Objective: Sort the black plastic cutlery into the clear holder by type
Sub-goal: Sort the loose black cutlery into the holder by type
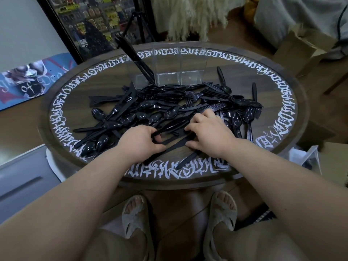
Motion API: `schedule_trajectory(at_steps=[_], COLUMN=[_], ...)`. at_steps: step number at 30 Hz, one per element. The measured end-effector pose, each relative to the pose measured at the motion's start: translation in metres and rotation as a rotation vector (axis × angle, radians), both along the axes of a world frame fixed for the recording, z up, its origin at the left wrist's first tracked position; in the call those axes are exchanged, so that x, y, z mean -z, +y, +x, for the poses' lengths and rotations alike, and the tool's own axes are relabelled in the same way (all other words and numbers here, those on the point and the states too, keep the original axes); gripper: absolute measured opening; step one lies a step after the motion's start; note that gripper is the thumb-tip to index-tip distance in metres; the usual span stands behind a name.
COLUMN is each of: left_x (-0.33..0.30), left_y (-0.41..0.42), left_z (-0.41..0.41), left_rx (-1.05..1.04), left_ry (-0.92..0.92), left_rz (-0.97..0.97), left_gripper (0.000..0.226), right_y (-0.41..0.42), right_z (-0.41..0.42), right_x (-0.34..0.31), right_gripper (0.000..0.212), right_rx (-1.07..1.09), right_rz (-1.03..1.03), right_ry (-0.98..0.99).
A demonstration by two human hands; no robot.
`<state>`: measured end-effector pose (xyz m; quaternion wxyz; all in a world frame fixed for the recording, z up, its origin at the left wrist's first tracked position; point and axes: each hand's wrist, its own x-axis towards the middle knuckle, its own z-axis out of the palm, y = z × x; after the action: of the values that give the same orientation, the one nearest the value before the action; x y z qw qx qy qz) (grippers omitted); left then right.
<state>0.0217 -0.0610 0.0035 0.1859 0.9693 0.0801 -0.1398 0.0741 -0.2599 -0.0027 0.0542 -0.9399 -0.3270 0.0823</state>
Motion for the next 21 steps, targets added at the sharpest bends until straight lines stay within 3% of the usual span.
schedule_trajectory(at_steps=[4, 11, 14, 21], left_x=[-0.0012, -0.0029, -0.0023, -0.0015], left_y=[0.0003, -0.0005, 0.0006, 0.0043], left_z=[-0.0009, -0.0025, -0.0023, -0.0043], left_rx=[-0.003, -0.008, -0.050, -0.031], left_ry=[-0.027, -0.058, -0.061, -0.145], left_rz=[-0.029, -0.046, -0.091, -0.098], left_gripper=[0.023, 0.041, 0.036, 0.030], right_y=[0.0012, 0.0042, 0.0040, 0.0076], right_z=[-0.0009, -0.0014, -0.0022, -0.0002], right_x=[-0.0005, 0.0013, 0.0019, 0.0000], right_gripper=[0.046, 0.051, 0.057, 0.028], right_rx=[-0.012, 0.004, -0.003, -0.013], right_rz=[0.008, 0.004, 0.003, 0.005], right_ry=[0.026, 0.024, 0.008, 0.017])
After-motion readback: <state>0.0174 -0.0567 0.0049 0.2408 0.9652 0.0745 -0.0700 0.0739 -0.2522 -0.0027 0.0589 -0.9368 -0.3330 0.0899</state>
